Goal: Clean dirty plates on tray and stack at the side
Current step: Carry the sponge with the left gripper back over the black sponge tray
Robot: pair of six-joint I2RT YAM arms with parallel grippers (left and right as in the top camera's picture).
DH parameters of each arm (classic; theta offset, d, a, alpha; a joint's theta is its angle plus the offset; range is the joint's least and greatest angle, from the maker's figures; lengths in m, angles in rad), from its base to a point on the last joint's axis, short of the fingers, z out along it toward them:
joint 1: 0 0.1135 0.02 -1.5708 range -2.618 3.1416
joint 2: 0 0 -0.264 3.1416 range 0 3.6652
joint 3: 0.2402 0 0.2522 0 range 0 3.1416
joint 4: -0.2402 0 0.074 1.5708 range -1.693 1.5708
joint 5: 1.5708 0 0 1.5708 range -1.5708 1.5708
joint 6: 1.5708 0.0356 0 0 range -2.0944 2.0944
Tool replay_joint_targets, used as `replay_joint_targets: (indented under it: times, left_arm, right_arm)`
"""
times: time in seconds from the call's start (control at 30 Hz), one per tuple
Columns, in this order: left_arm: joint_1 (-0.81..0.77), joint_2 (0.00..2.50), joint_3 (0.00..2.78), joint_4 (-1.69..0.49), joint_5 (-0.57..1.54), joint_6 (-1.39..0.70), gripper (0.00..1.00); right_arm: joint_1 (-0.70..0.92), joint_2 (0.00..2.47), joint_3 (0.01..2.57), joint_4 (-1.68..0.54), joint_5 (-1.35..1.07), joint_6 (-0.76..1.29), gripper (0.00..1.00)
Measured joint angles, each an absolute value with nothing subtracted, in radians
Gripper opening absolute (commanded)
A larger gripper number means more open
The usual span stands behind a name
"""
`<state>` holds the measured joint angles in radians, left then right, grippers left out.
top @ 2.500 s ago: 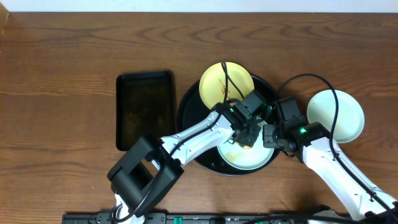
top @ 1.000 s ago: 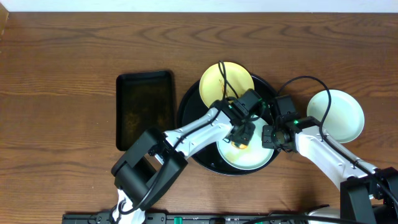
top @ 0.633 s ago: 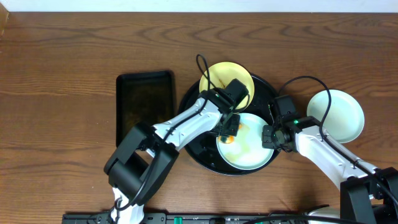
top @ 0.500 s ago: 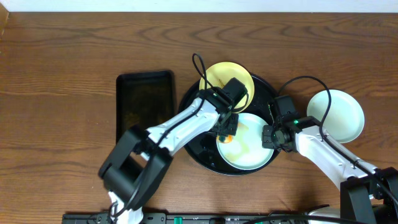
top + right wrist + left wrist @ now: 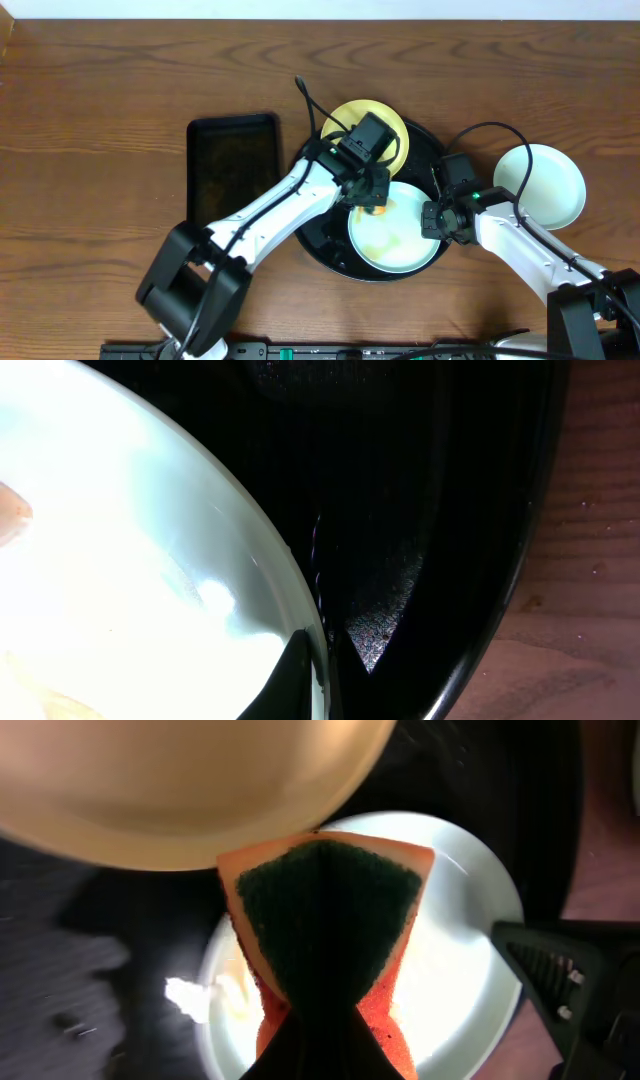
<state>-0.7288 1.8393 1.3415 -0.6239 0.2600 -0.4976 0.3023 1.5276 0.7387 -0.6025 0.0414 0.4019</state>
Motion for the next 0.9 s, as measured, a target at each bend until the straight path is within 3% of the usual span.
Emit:
replay_joint_targets:
  times: [0.43,0.9]
  left_arm:
    - [-0.834,1.949,1.341,-0.603,0.371,-0.527,0.08]
    - [-0.79,1.954,1.341,-0.71,0.046,-0.489,0.07]
  right_arm:
    - [0.302,1.528,0.739,-0.603,0.042,0.402,0.01]
    - [0.302,1.528,0.739,-0.609,0.035,0.402,0.01]
